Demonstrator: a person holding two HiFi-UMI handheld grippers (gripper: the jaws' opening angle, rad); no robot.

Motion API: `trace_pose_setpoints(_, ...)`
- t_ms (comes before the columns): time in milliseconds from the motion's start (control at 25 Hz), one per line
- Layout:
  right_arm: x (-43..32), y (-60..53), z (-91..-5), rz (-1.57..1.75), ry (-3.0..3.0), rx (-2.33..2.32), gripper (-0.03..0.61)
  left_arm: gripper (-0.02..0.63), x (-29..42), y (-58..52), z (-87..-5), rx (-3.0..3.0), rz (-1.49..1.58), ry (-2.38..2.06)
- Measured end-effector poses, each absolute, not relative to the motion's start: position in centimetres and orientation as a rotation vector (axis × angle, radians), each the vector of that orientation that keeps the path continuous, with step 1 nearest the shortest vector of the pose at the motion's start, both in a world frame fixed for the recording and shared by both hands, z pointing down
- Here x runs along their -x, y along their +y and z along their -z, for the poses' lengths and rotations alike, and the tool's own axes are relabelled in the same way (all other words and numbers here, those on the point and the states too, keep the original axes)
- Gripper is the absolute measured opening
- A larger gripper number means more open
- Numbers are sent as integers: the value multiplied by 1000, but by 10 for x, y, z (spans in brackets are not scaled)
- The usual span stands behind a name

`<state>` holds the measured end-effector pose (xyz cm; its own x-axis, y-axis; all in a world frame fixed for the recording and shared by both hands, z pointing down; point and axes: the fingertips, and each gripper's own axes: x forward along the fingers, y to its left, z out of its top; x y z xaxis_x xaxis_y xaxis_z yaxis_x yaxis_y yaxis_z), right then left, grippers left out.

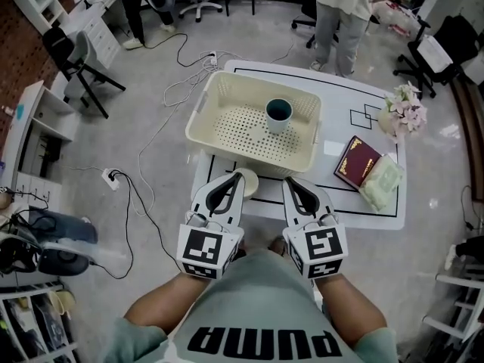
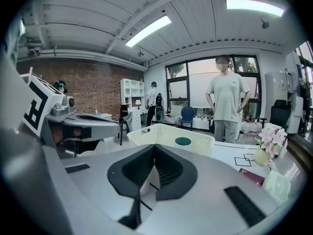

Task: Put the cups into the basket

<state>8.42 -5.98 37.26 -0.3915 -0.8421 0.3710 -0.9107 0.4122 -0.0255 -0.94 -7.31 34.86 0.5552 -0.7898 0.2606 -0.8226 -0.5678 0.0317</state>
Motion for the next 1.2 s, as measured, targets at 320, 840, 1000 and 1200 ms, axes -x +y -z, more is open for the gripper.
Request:
trace_pose_setpoints(320, -75, -32, -376, -297, -2391, -1455, 17, 5, 21, -50, -361, -2596, -318, -1393)
trace_pose_setpoints(840, -66, -22, -393, -331, -2389, -1427, 17, 5, 26, -34, -374, -2608, -348, -1409)
trace_pose_setpoints(1000, -64, -21, -394, -333, -2392, -1428, 17, 5, 27, -33, -375, -2607, -352, -1409)
trace_pose_setpoints(1200, -64, -20, -395, -336, -2391, -1429, 17, 5, 29, -34, -376, -2605, -358, -1411)
